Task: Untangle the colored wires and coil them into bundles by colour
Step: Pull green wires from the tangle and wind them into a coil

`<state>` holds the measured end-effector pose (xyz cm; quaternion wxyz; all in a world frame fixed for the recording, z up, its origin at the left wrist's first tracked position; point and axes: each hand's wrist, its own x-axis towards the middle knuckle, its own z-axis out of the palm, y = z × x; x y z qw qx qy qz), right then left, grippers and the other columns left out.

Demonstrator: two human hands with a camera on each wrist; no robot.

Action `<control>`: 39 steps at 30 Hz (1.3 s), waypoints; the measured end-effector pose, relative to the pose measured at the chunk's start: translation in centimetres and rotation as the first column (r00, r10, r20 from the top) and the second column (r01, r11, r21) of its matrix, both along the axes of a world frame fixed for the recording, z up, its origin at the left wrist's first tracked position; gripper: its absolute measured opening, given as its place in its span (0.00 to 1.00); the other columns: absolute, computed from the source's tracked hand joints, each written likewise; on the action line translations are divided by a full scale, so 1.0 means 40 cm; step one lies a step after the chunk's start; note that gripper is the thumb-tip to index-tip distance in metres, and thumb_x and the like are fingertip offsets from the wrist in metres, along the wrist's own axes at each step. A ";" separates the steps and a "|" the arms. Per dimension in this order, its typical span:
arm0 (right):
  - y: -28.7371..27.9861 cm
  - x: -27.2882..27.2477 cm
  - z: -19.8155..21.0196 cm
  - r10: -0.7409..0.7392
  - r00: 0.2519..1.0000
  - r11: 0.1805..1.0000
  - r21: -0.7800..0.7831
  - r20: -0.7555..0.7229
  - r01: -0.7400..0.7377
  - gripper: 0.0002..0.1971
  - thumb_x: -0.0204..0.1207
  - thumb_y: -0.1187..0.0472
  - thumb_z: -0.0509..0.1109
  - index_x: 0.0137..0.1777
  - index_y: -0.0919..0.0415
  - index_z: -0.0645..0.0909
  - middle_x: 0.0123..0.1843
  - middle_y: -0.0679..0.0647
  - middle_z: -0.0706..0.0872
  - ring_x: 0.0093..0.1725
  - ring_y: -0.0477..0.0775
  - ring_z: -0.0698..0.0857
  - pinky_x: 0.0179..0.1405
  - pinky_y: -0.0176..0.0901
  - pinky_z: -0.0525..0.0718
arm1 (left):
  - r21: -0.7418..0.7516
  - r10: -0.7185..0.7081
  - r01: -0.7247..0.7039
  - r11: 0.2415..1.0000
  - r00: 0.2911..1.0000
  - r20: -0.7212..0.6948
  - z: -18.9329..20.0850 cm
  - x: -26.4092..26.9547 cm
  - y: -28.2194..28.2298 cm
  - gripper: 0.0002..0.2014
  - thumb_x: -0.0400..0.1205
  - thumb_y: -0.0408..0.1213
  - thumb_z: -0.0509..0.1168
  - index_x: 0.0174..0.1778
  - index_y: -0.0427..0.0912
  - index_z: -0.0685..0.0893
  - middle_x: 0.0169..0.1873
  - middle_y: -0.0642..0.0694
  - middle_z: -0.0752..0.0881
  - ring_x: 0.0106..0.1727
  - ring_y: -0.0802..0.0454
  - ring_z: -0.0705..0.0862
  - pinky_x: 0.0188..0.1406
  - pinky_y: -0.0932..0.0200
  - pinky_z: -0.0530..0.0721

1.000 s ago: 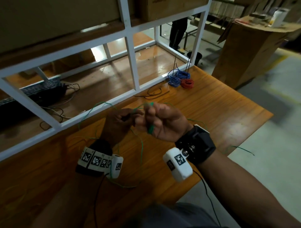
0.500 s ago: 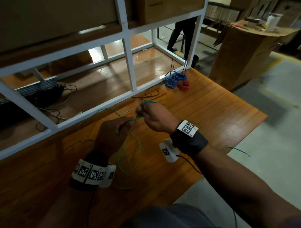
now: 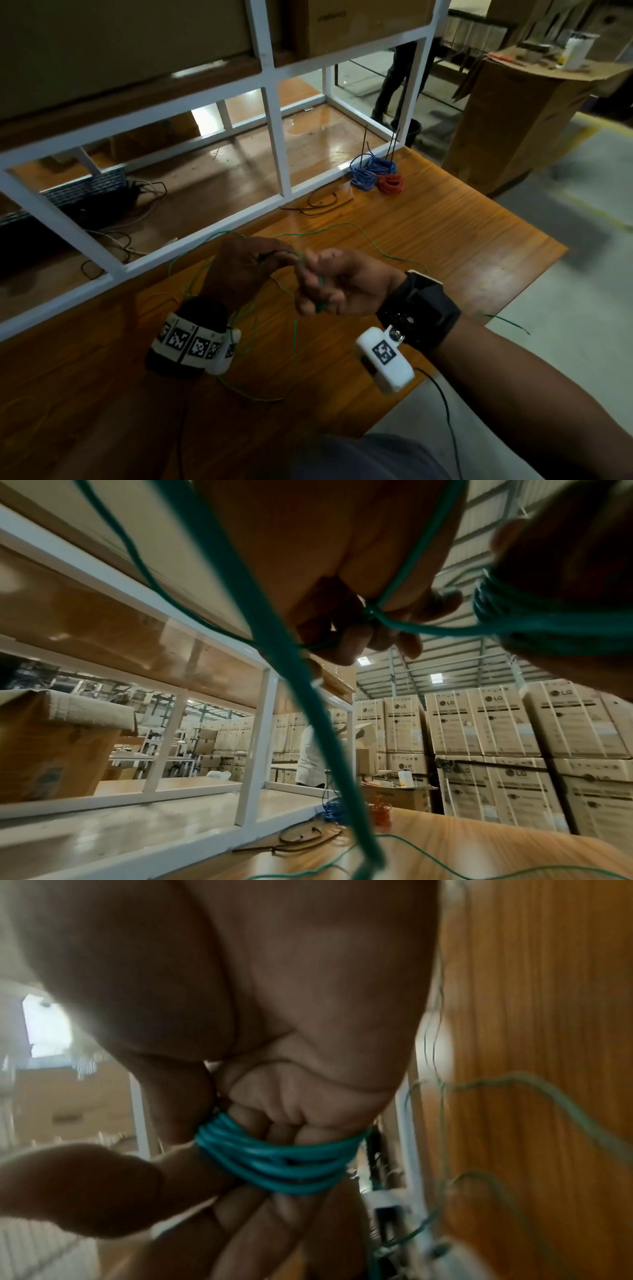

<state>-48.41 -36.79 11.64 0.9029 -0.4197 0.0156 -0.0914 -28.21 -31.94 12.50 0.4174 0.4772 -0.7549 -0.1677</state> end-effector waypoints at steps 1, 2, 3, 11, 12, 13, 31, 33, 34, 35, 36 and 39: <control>-0.005 0.004 0.020 -0.033 0.995 0.998 0.058 0.092 0.028 0.15 0.87 0.50 0.64 0.47 0.59 0.85 0.29 0.50 0.85 0.48 0.53 0.89 0.59 0.46 0.77 | 0.004 -0.015 0.015 1.000 1.000 0.005 -0.009 -0.007 -0.002 0.09 0.83 0.44 0.66 0.47 0.48 0.91 0.40 0.71 0.87 0.39 0.66 0.87 0.37 0.72 0.79; -0.011 0.010 0.042 -0.097 0.981 0.989 0.130 0.166 0.076 0.14 0.86 0.50 0.65 0.48 0.58 0.85 0.31 0.50 0.87 0.51 0.52 0.89 0.60 0.46 0.78 | 0.028 0.006 -0.006 1.000 1.000 -0.002 -0.021 -0.013 -0.005 0.08 0.84 0.45 0.64 0.46 0.54 0.89 0.37 0.68 0.87 0.35 0.63 0.86 0.33 0.70 0.79; -0.016 0.018 0.065 -0.193 0.957 0.963 0.231 0.215 0.142 0.14 0.87 0.50 0.64 0.48 0.59 0.85 0.34 0.51 0.89 0.55 0.53 0.89 0.63 0.47 0.82 | 0.074 0.067 -0.065 0.995 0.997 -0.029 -0.033 -0.020 -0.008 0.08 0.85 0.47 0.63 0.44 0.61 0.87 0.33 0.63 0.87 0.30 0.59 0.84 0.28 0.65 0.78; -0.083 0.048 0.107 -0.911 0.410 0.412 0.116 0.040 0.904 0.20 0.95 0.53 0.51 0.53 0.62 0.83 0.54 0.62 0.93 0.63 0.55 0.90 0.75 0.50 0.81 | 0.266 0.227 -0.198 0.944 0.970 -0.083 -0.121 -0.014 0.016 0.16 0.82 0.55 0.64 0.36 0.51 0.88 0.22 0.53 0.81 0.23 0.60 0.76 0.25 0.58 0.74; -0.089 0.048 0.095 -0.945 0.323 0.308 -0.180 0.058 0.934 0.20 0.94 0.53 0.52 0.53 0.60 0.84 0.56 0.60 0.93 0.64 0.50 0.90 0.73 0.47 0.82 | 0.279 0.223 -0.196 0.940 0.972 -0.070 -0.128 -0.003 0.020 0.19 0.80 0.58 0.62 0.36 0.49 0.88 0.22 0.51 0.81 0.23 0.60 0.76 0.25 0.59 0.73; -0.091 0.049 0.084 -0.961 0.255 0.168 -0.511 0.105 0.843 0.19 0.94 0.53 0.54 0.52 0.57 0.86 0.57 0.56 0.94 0.63 0.45 0.90 0.67 0.42 0.84 | 0.281 0.217 -0.195 0.940 0.975 -0.047 -0.132 0.005 0.023 0.20 0.79 0.59 0.62 0.35 0.47 0.87 0.21 0.49 0.79 0.22 0.59 0.75 0.25 0.62 0.71; -0.061 0.032 -0.053 -0.338 0.812 0.520 -0.814 -0.475 -0.259 0.25 0.89 0.39 0.59 0.41 0.52 0.89 0.31 0.48 0.84 0.32 0.49 0.79 0.41 0.49 0.76 | 0.463 0.267 0.033 0.886 0.780 -0.567 -0.054 0.057 0.043 0.28 0.85 0.59 0.53 0.59 0.41 0.89 0.31 0.40 0.76 0.33 0.45 0.69 0.32 0.53 0.64; -0.044 0.043 -0.073 -0.254 0.873 0.646 -0.745 -0.417 -0.168 0.23 0.89 0.45 0.62 0.41 0.59 0.87 0.28 0.49 0.83 0.39 0.59 0.83 0.45 0.51 0.77 | 0.447 0.251 0.070 0.892 0.746 -0.616 -0.049 0.048 0.037 0.40 0.77 0.72 0.57 0.64 0.38 0.86 0.33 0.40 0.79 0.35 0.45 0.70 0.33 0.56 0.67; -0.037 0.048 -0.080 -0.235 0.899 0.738 -0.669 -0.370 -0.083 0.21 0.89 0.48 0.62 0.40 0.61 0.85 0.26 0.51 0.82 0.43 0.62 0.85 0.49 0.50 0.78 | 0.441 0.236 0.084 0.894 0.748 -0.620 -0.049 0.044 0.039 0.43 0.74 0.74 0.59 0.67 0.37 0.83 0.35 0.42 0.81 0.36 0.46 0.73 0.34 0.59 0.70; -0.030 0.052 -0.082 -0.234 0.916 0.822 -0.569 -0.326 0.008 0.20 0.88 0.51 0.63 0.39 0.63 0.83 0.24 0.52 0.81 0.46 0.63 0.86 0.51 0.49 0.79 | 0.434 0.234 0.058 0.899 0.774 -0.589 -0.048 0.037 0.042 0.43 0.74 0.72 0.64 0.70 0.37 0.81 0.37 0.44 0.84 0.36 0.50 0.76 0.36 0.61 0.72; -0.028 0.057 -0.081 -0.257 0.922 0.869 -0.488 -0.291 0.088 0.18 0.87 0.53 0.63 0.39 0.64 0.82 0.23 0.53 0.79 0.46 0.62 0.87 0.53 0.49 0.80 | 0.441 0.253 0.003 0.898 0.816 -0.520 -0.052 0.033 0.044 0.39 0.75 0.65 0.68 0.73 0.39 0.78 0.39 0.47 0.86 0.38 0.53 0.80 0.39 0.62 0.76; -0.039 0.065 -0.080 -0.367 0.896 0.839 -0.504 -0.249 0.204 0.19 0.89 0.54 0.62 0.42 0.66 0.83 0.25 0.53 0.80 0.44 0.61 0.86 0.53 0.50 0.79 | 0.452 0.339 -0.222 0.864 0.920 -0.196 -0.065 0.027 0.043 0.26 0.86 0.46 0.65 0.80 0.46 0.71 0.44 0.52 0.91 0.48 0.59 0.88 0.54 0.53 0.83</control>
